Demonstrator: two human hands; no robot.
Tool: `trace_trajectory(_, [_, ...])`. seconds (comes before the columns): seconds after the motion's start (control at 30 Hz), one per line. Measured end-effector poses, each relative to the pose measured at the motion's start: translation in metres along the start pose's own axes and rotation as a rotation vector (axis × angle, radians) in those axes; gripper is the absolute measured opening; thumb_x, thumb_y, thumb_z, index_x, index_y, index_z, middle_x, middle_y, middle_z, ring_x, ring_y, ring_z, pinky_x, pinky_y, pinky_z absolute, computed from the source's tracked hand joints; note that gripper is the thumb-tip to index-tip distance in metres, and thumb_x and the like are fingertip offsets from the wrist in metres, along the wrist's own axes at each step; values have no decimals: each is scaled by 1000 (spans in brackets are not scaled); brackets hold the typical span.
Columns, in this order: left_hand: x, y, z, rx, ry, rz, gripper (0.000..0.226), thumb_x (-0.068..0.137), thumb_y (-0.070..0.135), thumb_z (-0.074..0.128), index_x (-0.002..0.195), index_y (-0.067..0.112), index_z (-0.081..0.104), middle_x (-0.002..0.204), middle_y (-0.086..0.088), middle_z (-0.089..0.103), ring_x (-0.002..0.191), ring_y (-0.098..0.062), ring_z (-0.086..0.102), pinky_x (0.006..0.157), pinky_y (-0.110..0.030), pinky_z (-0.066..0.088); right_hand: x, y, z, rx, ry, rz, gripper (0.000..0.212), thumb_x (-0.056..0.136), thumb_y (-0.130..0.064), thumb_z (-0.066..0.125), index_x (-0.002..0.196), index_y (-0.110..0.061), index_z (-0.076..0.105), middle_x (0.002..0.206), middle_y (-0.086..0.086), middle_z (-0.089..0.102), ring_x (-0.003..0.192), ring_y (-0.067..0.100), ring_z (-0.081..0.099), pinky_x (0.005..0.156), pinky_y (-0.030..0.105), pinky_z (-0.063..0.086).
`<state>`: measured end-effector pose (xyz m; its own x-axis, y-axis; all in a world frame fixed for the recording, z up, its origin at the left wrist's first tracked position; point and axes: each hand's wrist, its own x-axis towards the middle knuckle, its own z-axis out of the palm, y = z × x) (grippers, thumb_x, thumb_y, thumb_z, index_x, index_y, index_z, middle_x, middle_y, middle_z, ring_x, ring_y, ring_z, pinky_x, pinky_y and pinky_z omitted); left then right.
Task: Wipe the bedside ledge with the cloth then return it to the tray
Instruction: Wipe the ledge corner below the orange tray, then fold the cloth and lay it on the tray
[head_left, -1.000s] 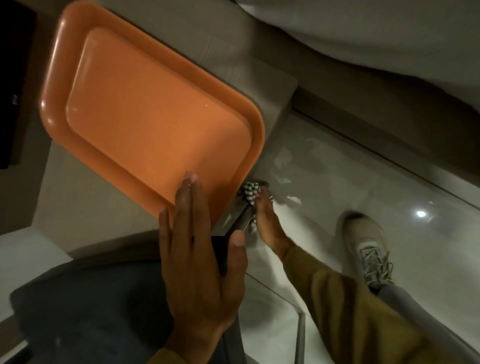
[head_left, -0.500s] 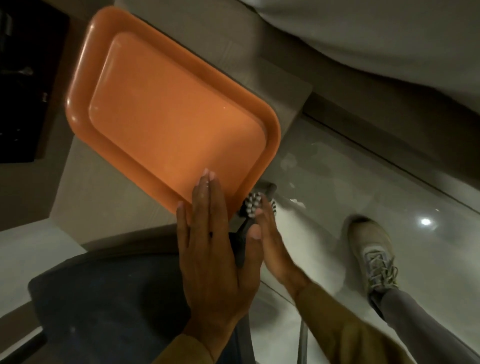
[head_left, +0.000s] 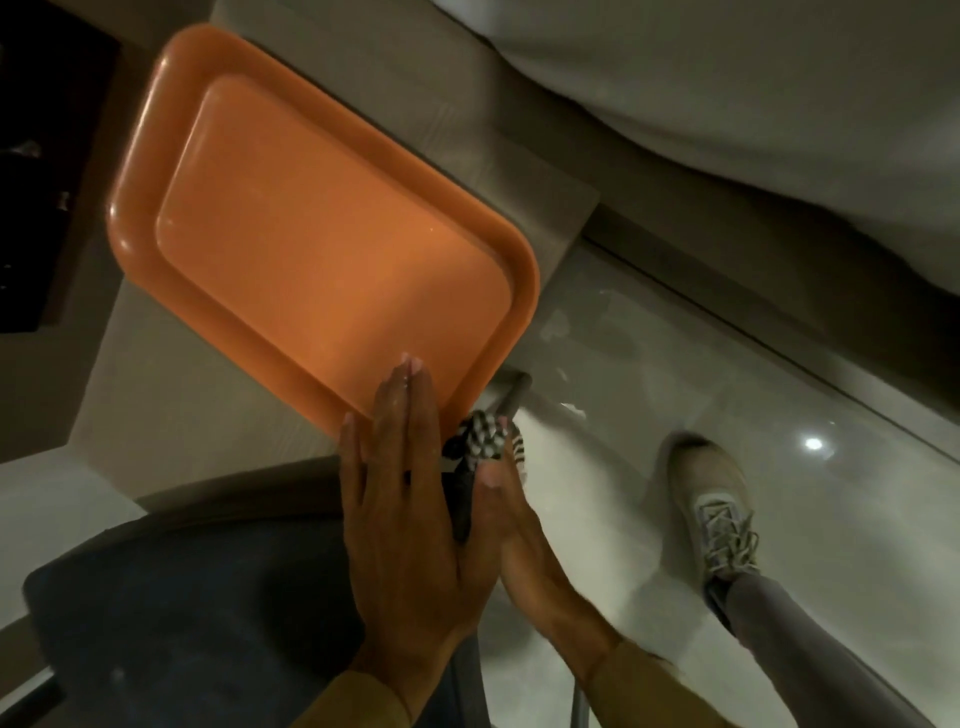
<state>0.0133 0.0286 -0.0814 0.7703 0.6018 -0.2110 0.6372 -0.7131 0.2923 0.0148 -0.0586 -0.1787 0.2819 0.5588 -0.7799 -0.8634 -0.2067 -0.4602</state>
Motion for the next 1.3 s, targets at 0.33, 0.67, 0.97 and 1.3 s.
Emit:
trace_trajectory(0.33, [1,-4,2,12,-15,14,79,111,64,18,169,11,31,178,-4,31,166,-18,27,137,-50,21,60,-25,-17,-203,177,127,48,107,-54,44,154,-44,44,154,1,62,142,26,59,122,50,45])
trace_trajectory(0.67, [3,-4,-1,-59,16,-16,69,110,48,37,169,12,33,178,-2,33,165,-22,30,134,-54,28,-21,-103,-18,-688,91,-146,26,111,-30,50,124,-17,67,104,7,81,85,25,78,74,46,64])
trace_trajectory(0.97, [20,35,-60,-1082,-187,-689,51,94,84,46,142,67,51,157,35,47,149,8,41,112,-2,27,-76,-250,-16,-376,32,61,54,84,-76,64,113,-34,84,112,-2,86,105,15,83,87,37,66])
trace_trajectory(1.3, [26,40,-111,-1690,-81,-1020,80,68,93,58,132,46,64,118,22,69,120,-2,68,105,-21,53,-64,-284,74,-1044,-35,-307,18,102,-32,66,107,-22,79,93,-23,82,96,-11,76,85,11,58])
